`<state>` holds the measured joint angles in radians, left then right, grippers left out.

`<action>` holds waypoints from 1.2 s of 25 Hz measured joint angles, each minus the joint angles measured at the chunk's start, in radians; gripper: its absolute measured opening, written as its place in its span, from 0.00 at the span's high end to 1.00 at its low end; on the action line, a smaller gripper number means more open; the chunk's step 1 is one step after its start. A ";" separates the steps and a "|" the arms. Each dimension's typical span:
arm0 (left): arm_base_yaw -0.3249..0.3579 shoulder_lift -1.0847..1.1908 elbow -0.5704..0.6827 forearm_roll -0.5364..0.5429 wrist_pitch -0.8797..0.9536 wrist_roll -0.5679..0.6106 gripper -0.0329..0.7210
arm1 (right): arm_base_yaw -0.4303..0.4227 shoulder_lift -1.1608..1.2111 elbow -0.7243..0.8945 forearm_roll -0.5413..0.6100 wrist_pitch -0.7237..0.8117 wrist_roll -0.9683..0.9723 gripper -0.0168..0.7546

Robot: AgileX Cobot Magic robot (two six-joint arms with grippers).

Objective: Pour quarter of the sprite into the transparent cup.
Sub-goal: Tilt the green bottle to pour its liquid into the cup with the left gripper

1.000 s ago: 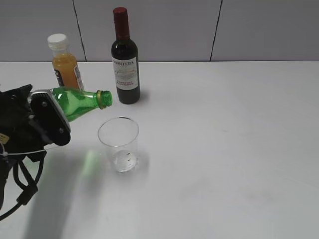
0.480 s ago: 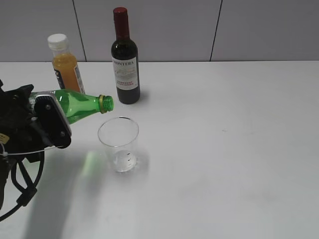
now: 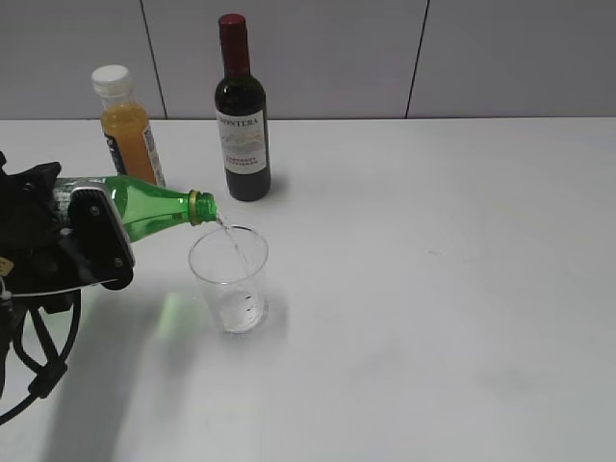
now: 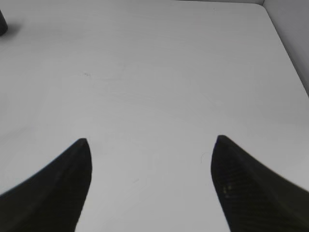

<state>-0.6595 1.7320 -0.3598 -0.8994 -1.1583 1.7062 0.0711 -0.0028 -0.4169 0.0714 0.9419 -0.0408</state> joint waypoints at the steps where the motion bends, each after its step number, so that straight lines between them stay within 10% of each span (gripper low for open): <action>1: 0.000 0.000 0.000 0.000 0.000 0.002 0.34 | 0.000 0.000 0.000 0.000 0.000 0.000 0.21; 21: 0.000 0.000 0.000 0.001 0.000 -0.004 0.34 | 0.000 0.000 0.000 0.000 0.000 0.000 0.21; 30: 0.000 0.000 0.000 0.079 0.000 -0.387 0.34 | 0.000 0.000 0.000 0.000 0.000 0.000 0.21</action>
<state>-0.6595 1.7320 -0.3598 -0.8208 -1.1583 1.3196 0.0711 -0.0028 -0.4169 0.0714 0.9419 -0.0408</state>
